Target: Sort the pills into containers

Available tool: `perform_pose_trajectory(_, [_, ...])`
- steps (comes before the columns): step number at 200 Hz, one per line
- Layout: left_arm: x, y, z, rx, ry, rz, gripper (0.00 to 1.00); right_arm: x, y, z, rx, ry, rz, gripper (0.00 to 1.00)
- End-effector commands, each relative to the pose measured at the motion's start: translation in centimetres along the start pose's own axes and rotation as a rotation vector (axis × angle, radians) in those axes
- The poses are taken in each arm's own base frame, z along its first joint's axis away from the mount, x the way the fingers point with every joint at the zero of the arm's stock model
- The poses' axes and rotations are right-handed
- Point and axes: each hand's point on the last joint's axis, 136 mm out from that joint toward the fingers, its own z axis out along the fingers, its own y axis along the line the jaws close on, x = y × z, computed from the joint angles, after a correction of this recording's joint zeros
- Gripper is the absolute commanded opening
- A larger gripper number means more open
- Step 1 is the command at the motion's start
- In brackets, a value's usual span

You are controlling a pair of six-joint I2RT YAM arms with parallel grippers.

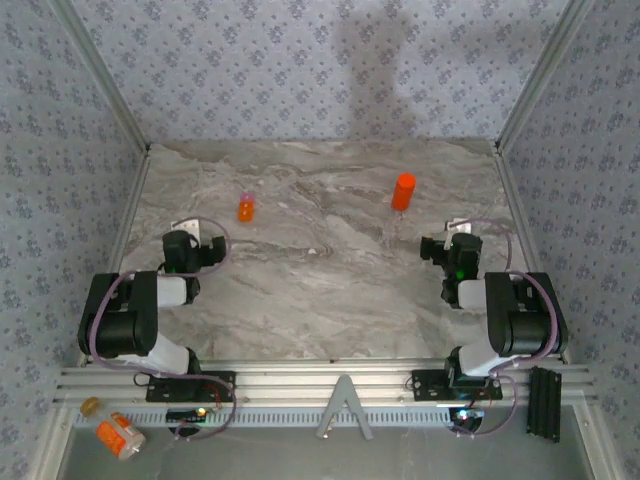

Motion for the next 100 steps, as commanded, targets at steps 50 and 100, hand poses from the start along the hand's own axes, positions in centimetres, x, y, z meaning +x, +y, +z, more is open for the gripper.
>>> perform_pose_trajectory(50, [-3.68, -0.28, 0.42, -0.002, -0.121, -0.001, 1.0, -3.18, -0.29, 0.43, 0.036, -0.108, 0.028, 1.0])
perform_pose_trajectory(100, [-3.67, -0.28, 0.41, -0.002, -0.121, 0.0, 1.0, -3.08, -0.28, 0.47, 0.031, -0.104, 0.029, 1.0])
